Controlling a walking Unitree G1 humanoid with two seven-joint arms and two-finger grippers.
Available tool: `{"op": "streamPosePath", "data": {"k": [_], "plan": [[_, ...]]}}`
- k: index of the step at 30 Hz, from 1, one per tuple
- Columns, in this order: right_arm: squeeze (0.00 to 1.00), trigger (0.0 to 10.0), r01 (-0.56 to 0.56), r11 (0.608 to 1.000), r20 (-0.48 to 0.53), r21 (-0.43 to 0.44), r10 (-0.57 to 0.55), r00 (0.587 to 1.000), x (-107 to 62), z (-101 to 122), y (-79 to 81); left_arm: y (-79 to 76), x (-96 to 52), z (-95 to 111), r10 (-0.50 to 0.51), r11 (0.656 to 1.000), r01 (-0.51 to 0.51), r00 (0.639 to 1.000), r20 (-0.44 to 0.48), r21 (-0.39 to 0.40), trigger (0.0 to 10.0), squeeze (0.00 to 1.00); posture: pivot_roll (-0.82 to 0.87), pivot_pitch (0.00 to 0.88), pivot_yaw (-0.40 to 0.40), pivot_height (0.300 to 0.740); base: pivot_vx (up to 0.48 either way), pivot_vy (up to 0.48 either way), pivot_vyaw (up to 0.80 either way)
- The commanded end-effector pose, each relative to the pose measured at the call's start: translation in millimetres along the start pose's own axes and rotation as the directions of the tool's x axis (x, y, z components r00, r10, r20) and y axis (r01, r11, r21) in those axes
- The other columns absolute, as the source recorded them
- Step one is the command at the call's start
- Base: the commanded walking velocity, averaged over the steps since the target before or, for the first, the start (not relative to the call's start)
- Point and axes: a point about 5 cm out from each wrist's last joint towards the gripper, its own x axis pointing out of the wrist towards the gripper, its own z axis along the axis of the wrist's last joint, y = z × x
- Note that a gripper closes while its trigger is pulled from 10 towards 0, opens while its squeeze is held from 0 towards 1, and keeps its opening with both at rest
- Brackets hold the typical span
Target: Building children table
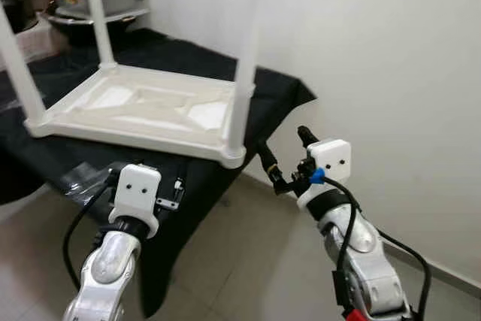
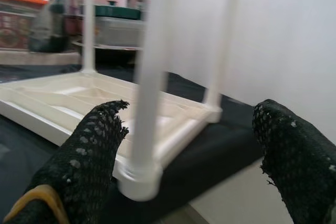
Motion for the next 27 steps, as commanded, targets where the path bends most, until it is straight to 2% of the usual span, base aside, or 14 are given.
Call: {"op": "streamPosePath", "data": {"k": [1, 18, 27], "plan": [[0.00, 10.0, 0.007, 1.000, -0.018, -0.007, -0.007, 1.000, 0.6, -2.5, -0.7, -3.2, 0.8, -6.1, -0.012, 1.000, 0.012, 1.000, -0.029, -0.005, 10.0, 0.00, 0.03, 0.000, -0.084, 0.740, 0.000, -0.465, 0.00], [0.00, 10.0, 0.010, 1.000, -0.026, -0.007, -0.010, 1.000, 1.3, -4.5, -0.4, -5.0, 2.2, -8.0, -0.015, 1.000, 0.015, 0.999, -0.032, -0.005, 10.0, 0.00, 0.03, 0.000, -0.084, 0.740, 0.000, -0.465, 0.00], [0.00, 10.0, -0.004, 0.999, -0.035, -0.042, 0.002, 0.999, 2.6, -5.4, 1.5, -4.2, 2.2, -7.8, -0.005, 1.000, 0.004, 1.000, -0.030, -0.007, 10.0, 0.00, 0.03, 0.000, -0.087, 0.740, 0.000, -0.463, 0.78]]}}
